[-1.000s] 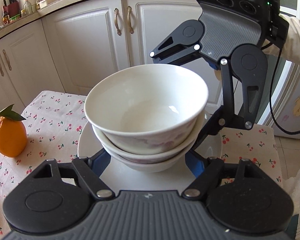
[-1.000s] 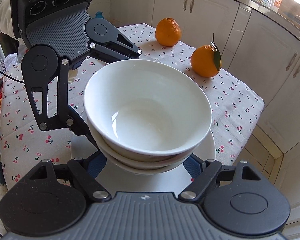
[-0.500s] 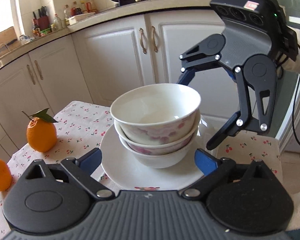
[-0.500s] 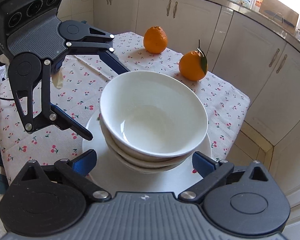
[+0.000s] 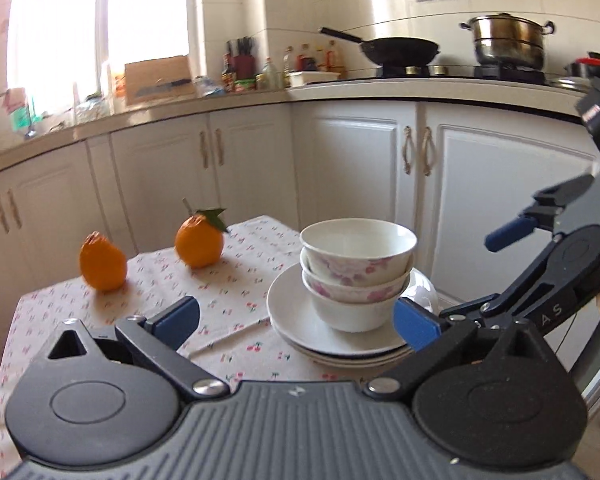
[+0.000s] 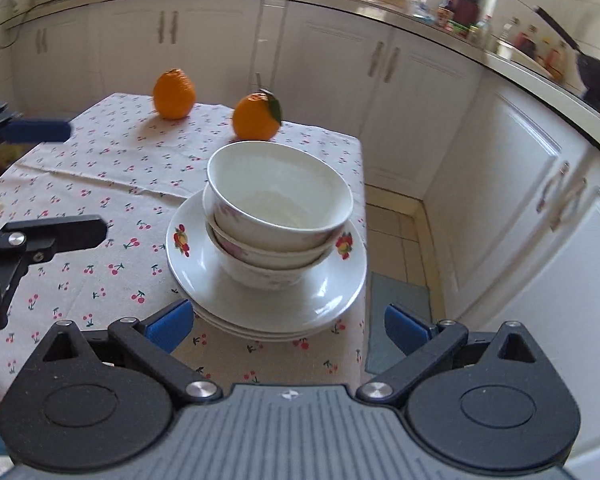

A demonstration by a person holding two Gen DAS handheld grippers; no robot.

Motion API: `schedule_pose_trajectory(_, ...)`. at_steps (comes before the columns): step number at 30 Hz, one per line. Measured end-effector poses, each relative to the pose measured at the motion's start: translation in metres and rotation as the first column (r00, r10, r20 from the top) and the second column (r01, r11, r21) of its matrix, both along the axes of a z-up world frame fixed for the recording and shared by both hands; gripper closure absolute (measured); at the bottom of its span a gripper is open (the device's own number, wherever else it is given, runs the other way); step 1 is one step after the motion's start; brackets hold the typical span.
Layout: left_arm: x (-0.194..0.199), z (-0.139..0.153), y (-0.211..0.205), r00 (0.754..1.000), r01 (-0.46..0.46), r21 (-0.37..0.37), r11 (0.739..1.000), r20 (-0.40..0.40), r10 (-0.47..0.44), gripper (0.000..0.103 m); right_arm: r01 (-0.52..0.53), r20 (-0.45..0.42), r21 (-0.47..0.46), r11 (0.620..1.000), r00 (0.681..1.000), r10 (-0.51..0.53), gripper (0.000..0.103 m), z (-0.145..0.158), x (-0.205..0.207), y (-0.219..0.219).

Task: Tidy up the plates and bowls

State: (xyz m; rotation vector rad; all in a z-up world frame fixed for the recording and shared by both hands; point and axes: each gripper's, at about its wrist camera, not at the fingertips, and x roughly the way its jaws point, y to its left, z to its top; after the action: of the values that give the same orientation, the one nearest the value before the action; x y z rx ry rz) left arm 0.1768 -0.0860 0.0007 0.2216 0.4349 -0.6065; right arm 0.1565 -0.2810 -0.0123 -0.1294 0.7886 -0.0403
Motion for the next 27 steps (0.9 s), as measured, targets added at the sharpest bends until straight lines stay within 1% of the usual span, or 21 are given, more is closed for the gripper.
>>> schedule_pose_trajectory(2,-0.008,0.003,0.003,0.995,-0.092,0.001,0.996,-0.026,0.092,0.001,0.071,0.028,0.037,0.997,0.997,-0.072,0.000,0.003,-0.012,0.004)
schedule_pose_trajectory(4,-0.015,0.006,0.005,0.986,-0.164,0.020,0.986,-0.039,0.164,0.001,0.124,0.061,0.081,0.989,0.990,-0.129,0.000,0.009,-0.024,0.007)
schedule_pose_trajectory(7,-0.026,0.009,0.012,0.973,-0.226,0.016,0.974,-0.053,0.227,0.001,0.153,0.116,0.121,0.981,0.979,-0.167,0.000,0.018,-0.043,0.014)
schedule_pose_trajectory(11,-0.038,0.012,0.024,0.962,-0.263,-0.018,0.965,-0.077,0.261,0.001,0.167,0.165,0.106,0.980,0.969,-0.183,0.000,0.026,-0.058,0.024)
schedule_pose_trajectory(14,-0.044,0.013,0.027,0.956,-0.285,-0.023,0.958,-0.080,0.283,0.001,0.177,0.185,0.112,0.978,0.963,-0.195,0.000,0.029,-0.065,0.027)
schedule_pose_trajectory(19,-0.051,0.013,0.029,0.944,-0.321,-0.020,0.947,-0.080,0.319,0.001,0.175,0.208,0.117,0.977,0.958,-0.197,0.000,0.031,-0.073,0.031)
schedule_pose_trajectory(23,-0.054,0.013,0.030,0.942,-0.328,-0.027,0.944,-0.083,0.325,0.001,0.167,0.216,0.113,0.979,0.958,-0.188,0.000,0.032,-0.074,0.035)
schedule_pose_trajectory(27,-0.054,0.013,0.030,0.938,-0.338,-0.018,0.941,-0.083,0.336,0.001,0.162,0.217,0.111,0.981,0.959,-0.183,0.000,0.032,-0.074,0.037)
